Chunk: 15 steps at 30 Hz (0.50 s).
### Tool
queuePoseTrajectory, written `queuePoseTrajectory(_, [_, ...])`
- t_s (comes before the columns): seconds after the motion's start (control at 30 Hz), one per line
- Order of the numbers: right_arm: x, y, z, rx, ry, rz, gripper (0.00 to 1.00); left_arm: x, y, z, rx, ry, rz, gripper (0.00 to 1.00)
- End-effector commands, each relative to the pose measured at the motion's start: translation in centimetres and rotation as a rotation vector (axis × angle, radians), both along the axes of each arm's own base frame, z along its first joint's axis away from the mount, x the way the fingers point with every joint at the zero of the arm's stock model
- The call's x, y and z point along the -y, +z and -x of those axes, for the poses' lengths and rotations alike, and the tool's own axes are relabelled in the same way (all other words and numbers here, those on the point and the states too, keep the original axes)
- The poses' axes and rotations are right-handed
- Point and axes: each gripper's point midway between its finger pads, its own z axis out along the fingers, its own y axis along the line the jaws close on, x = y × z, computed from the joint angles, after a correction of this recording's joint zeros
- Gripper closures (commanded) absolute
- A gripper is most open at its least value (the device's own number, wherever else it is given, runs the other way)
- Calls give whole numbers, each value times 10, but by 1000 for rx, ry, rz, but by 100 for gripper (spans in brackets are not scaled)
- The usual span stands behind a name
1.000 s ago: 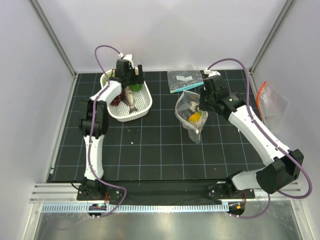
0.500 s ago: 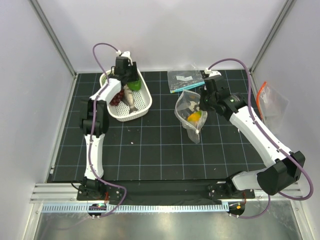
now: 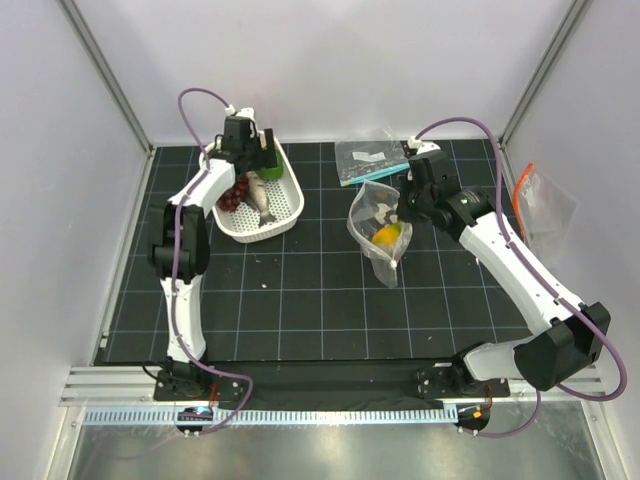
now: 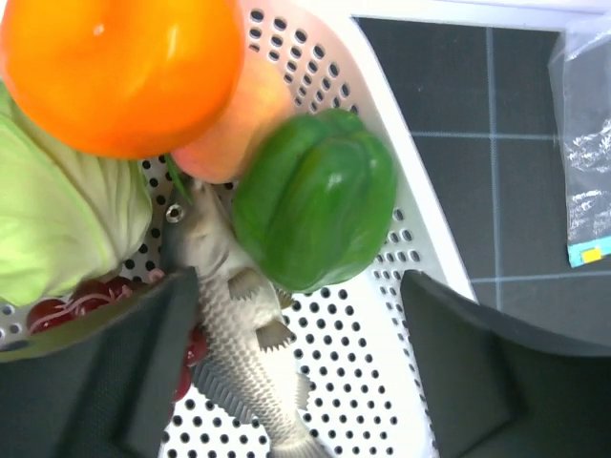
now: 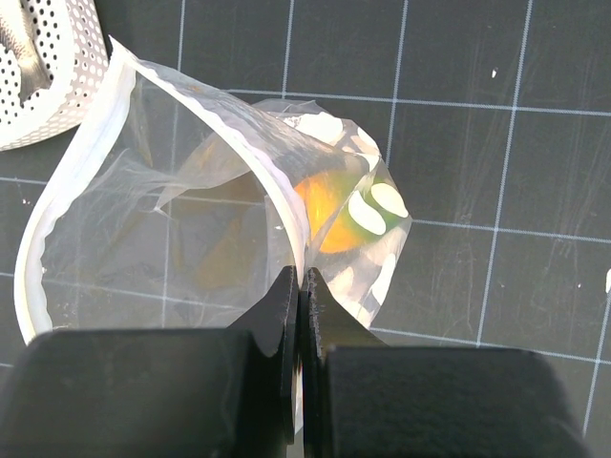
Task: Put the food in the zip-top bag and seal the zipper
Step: Pick up the fake vegetable from the bin.
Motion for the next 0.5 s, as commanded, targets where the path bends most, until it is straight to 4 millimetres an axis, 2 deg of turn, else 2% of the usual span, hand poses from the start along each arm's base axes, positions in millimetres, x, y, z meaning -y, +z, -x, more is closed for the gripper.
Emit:
queuePoseTrajectory(0.0, [-5,21,0,51,16,-43,99,-4,38,-6,75,-3,-2,2])
queuePoseTrajectory(0.1, [-6,19,0,46,18,-43,99,1,36,-13,70,-27,-1,0])
queuePoseTrajectory(0.13, [-6,20,0,47,18,-44,99,1,24,-15,50,-32,-6,0])
queuePoseTrajectory(0.17, [-6,20,0,47,17,-45,99,2,28,-20,61,-37,-11,0])
queuePoseTrajectory(0.23, [-6,22,0,47,17,-45,99,2,11,-22,28,-44,-27,0])
queuePoseTrajectory(0.4, [-5,27,0,55,17,-42,99,8,-5,-29,1,-107,-55,0])
queuePoseTrajectory(0.43, [-5,30,0,60,19,-44,99,7,-21,-27,-39,-113,-65,0])
queuePoseTrajectory(0.47, [-5,31,0,61,18,-43,99,10,-16,-30,-34,-129,-56,0])
